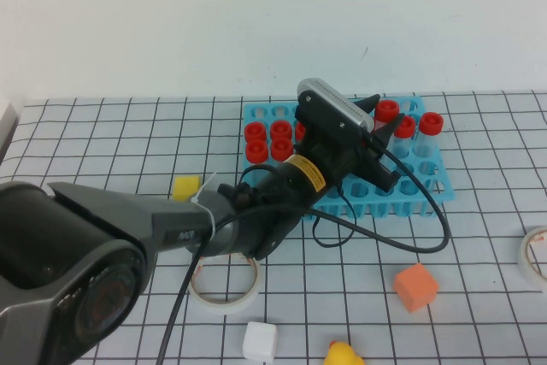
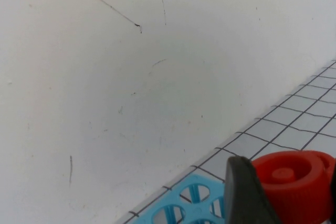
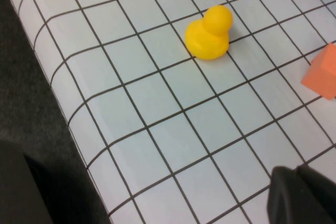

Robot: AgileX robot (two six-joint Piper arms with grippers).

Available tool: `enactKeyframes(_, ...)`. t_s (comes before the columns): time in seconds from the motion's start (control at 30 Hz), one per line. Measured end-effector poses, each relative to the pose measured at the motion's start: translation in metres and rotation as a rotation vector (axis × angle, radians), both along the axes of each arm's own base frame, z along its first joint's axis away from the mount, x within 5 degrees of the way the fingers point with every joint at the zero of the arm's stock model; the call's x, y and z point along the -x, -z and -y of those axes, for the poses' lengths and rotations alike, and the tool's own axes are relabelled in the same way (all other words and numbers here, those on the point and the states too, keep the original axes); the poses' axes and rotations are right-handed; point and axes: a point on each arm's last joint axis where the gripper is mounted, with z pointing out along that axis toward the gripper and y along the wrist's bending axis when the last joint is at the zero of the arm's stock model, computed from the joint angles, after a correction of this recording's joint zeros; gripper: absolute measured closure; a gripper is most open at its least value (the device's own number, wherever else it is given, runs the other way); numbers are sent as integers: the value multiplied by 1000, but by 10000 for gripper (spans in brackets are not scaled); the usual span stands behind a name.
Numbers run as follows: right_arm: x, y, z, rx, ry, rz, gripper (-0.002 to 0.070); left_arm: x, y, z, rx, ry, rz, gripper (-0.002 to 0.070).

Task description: Place the test tubes

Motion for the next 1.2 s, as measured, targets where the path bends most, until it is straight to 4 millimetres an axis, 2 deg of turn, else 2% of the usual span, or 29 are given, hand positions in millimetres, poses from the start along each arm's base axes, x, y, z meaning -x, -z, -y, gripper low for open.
enactKeyframes(0.2,0,0,0,0,0,0,678,-1,12,1,-11,1,-16,391)
enactKeyframes(0.63,0,0,0,0,0,0,678,-1,13,1,-4,2,-26,391)
enactKeyframes(0.77,0,0,0,0,0,0,678,-1,12,1,14,4,-63,225)
enactKeyframes(0.83,0,0,0,0,0,0,678,-1,11,1,13,6,-78,172)
enactKeyframes(0.9,0,0,0,0,0,0,678,-1,9,1,14,12,-89,155)
enactKeyframes(1.03,0,0,0,0,0,0,678,2,-6,2,-1,36,-96,158)
enactKeyframes(1.1,0,0,0,0,0,0,678,5,-19,1,4,49,-95,190)
enactKeyframes(1.2,0,0,0,0,0,0,678,10,-47,-1,16,61,-85,285)
